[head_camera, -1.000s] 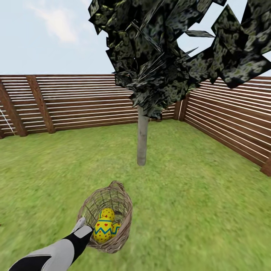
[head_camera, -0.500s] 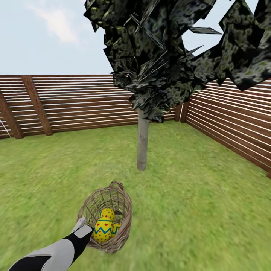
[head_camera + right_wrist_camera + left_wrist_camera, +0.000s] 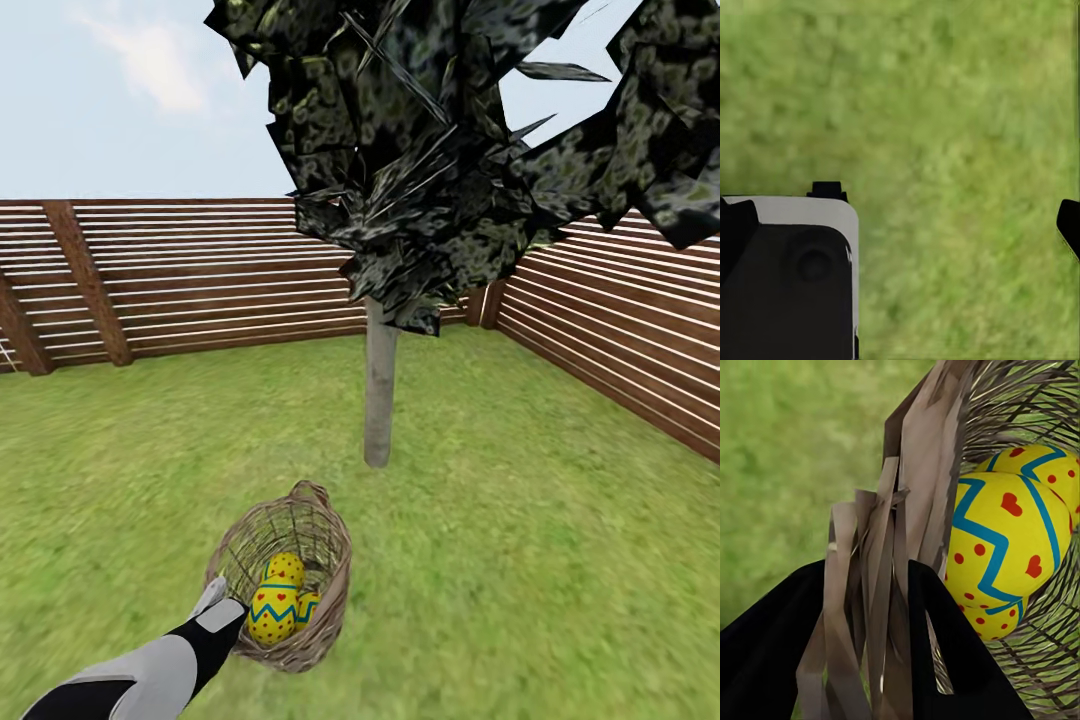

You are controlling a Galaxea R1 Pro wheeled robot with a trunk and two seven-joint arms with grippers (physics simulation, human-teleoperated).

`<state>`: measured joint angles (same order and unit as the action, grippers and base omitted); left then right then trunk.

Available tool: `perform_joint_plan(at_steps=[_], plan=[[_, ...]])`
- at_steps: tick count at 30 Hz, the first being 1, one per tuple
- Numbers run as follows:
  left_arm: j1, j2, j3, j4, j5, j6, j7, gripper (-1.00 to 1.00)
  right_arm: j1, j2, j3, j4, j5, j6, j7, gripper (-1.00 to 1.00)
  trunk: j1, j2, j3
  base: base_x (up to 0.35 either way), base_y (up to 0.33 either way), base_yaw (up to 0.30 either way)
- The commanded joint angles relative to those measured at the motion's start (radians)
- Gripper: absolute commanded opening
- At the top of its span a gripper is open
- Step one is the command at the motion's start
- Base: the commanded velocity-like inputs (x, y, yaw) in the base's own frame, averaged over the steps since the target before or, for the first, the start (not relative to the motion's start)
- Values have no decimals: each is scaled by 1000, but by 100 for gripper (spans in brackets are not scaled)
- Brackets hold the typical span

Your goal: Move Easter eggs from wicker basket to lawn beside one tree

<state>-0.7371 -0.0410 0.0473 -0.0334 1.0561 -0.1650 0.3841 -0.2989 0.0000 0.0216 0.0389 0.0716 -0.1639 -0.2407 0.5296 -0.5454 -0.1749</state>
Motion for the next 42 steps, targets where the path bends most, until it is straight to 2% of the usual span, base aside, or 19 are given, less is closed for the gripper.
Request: perform_joint_plan(at_steps=[1,30,42], plan=[[-1,0,5,-2,-4,-2,2,-100,-2,0,1,3,7,-5,-5,100,1,-2,-2,328,0,0],[-1,1,5,-1,-4,-4,2,-100,-2,3,3,3,17,-5,-5,100,1,-2,-2,325,0,0],[-1,-3,8,-10,3,-8,7,-100,-2,0,3,1,19,-5,-5,100,5,-9,-5,11,0,0]])
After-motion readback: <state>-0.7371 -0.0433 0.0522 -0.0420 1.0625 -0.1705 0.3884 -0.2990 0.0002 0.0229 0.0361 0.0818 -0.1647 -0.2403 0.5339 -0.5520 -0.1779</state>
